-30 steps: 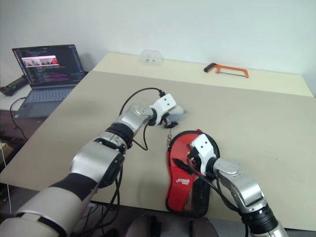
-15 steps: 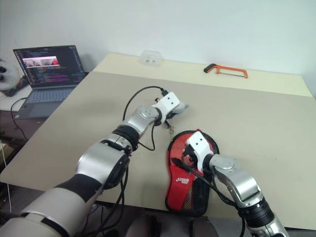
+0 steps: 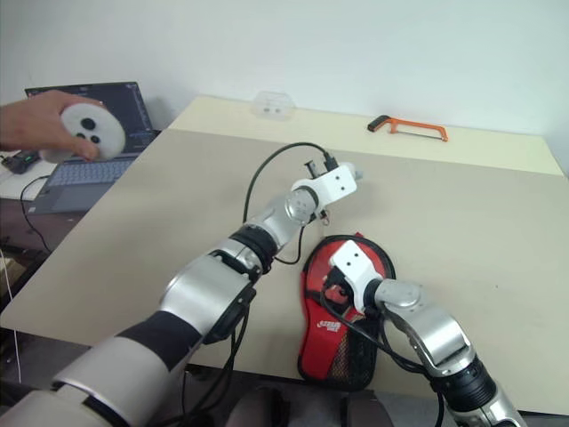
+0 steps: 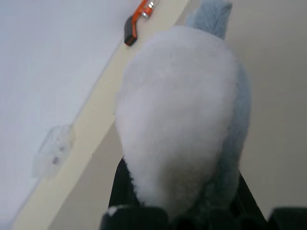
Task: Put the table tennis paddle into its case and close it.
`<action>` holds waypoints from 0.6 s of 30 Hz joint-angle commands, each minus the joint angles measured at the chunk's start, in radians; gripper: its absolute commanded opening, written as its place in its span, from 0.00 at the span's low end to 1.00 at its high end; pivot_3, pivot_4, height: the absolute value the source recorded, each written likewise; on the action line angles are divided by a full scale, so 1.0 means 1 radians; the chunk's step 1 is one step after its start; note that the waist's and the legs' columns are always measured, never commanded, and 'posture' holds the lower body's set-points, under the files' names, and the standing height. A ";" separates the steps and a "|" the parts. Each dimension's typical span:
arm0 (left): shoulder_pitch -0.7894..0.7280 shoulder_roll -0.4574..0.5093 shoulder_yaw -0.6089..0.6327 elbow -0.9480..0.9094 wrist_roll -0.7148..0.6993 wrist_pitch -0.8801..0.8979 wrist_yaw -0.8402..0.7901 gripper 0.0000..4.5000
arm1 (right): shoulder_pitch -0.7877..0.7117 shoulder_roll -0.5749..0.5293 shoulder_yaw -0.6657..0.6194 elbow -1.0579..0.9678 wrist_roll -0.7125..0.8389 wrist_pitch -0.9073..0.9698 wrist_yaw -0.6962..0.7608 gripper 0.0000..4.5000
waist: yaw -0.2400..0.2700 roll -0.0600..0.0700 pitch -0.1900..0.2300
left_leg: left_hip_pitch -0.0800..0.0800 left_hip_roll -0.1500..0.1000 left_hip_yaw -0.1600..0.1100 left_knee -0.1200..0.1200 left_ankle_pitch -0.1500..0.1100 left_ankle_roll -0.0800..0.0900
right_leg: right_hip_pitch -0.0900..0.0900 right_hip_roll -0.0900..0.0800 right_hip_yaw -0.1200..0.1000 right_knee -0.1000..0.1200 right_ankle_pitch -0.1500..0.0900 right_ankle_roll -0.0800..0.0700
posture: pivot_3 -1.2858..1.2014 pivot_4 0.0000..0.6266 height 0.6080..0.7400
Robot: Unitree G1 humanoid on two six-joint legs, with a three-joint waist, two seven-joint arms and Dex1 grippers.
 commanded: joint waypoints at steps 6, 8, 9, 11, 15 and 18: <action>-0.076 -0.083 -0.038 -0.035 0.064 -0.090 0.102 0.12 | 0.079 -0.025 0.056 -0.018 0.007 0.112 0.011 1.00 | 0.002 0.000 0.000 | 0.000 0.000 0.000 0.000 0.000 0.000 | 0.000 0.000 0.000 0.000 0.000 0.000 | 0.52 0.24 1.00; -0.069 -0.111 -0.038 -0.035 0.061 -0.112 0.067 0.12 | 0.083 -0.024 0.060 -0.022 0.004 0.113 0.009 1.00 | 0.002 0.000 0.000 | 0.000 0.000 0.000 0.000 0.000 0.000 | 0.000 0.000 0.000 -0.001 0.000 0.000 | 0.52 0.24 1.00; -0.062 -0.121 -0.043 -0.034 0.065 -0.118 0.043 0.12 | 0.084 -0.022 0.061 -0.022 0.002 0.113 0.007 1.00 | 0.002 0.000 0.000 | 0.000 0.000 0.000 0.000 0.000 0.000 | 0.000 0.000 0.000 -0.001 0.000 0.000 | 0.52 0.24 1.00; -0.048 -0.129 -0.056 -0.032 0.077 -0.130 0.007 0.12 | 0.084 -0.020 0.062 -0.021 0.000 0.112 0.005 1.00 | 0.002 0.000 0.000 | 0.000 0.000 0.000 0.000 0.000 0.000 | 0.000 0.000 0.000 -0.001 0.000 0.000 | 0.52 0.24 1.00; -0.001 -0.147 -0.076 -0.031 0.077 -0.176 -0.147 0.12 | 0.079 -0.012 0.068 -0.004 -0.006 0.100 0.001 1.00 | 0.000 0.001 -0.002 | 0.000 0.000 0.000 -0.001 0.000 0.000 | 0.000 0.000 0.000 -0.001 0.000 0.000 | 0.52 0.24 1.00; 0.047 -0.144 -0.092 -0.031 0.078 -0.191 -0.291 0.12 | 0.070 -0.007 0.070 0.012 -0.010 0.088 0.004 1.00 | -0.002 0.003 -0.005 | 0.000 0.000 0.001 -0.001 0.000 0.000 | 0.000 0.000 0.000 -0.001 0.000 0.000 | 0.52 0.24 1.00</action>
